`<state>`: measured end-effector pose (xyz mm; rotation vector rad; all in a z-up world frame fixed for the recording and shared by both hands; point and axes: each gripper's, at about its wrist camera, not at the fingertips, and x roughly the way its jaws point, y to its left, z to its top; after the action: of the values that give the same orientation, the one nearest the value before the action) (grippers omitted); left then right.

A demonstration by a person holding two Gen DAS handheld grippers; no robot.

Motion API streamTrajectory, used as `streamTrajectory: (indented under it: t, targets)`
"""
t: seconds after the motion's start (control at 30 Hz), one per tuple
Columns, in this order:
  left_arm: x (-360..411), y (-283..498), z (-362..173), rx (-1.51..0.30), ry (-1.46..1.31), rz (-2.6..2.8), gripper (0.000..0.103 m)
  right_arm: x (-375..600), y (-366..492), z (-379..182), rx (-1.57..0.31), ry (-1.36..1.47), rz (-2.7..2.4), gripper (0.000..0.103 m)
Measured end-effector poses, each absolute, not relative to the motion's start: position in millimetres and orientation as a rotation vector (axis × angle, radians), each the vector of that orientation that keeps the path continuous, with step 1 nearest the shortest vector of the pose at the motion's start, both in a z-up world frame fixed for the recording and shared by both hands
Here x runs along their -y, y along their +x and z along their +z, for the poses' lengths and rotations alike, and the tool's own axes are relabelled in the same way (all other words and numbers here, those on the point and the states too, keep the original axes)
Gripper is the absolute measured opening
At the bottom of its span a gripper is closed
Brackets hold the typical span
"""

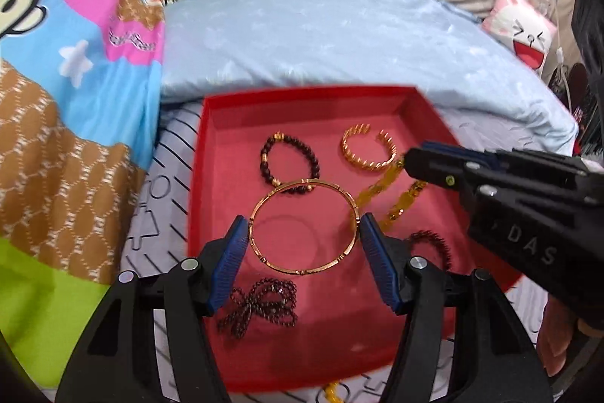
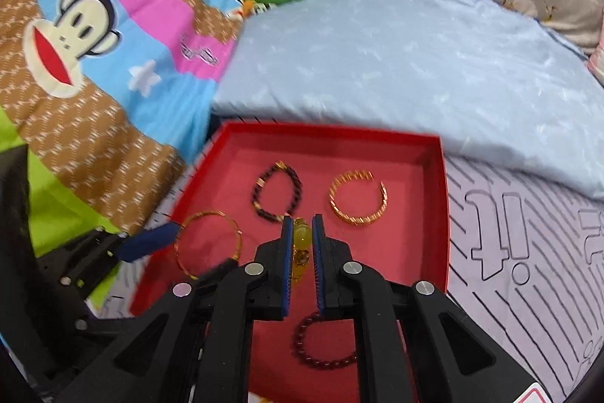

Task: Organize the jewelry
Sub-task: 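Carry the bangle and glass bead bracelet into the red tray and open both tools, then withdraw both tools from the tray toward the items left on the sheet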

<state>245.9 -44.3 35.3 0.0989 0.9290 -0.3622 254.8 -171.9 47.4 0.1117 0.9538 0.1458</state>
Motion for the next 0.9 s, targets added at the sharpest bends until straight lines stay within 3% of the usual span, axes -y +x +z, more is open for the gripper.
streamTrajectory:
  t: [0.3,0.4,0.5,0.9]
  targets:
    - [51,262,8,-0.992,0.112,-0.341,0.058,191,259,21,-0.988,0.084,0.078,0.010]
    - [49,263,8,-0.989,0.100,-0.332,0.058,195,256,24,-0.970,0.089,0.065,0.015]
    - [48,262,14,-0.969,0.096,-0.318,0.059,196,250,31,-0.949,0.098,0.064,0.021]
    - [43,224,54,-0.883,0.116,-0.292,0.063,180,195,77,-0.852,0.093,0.120,0.023]
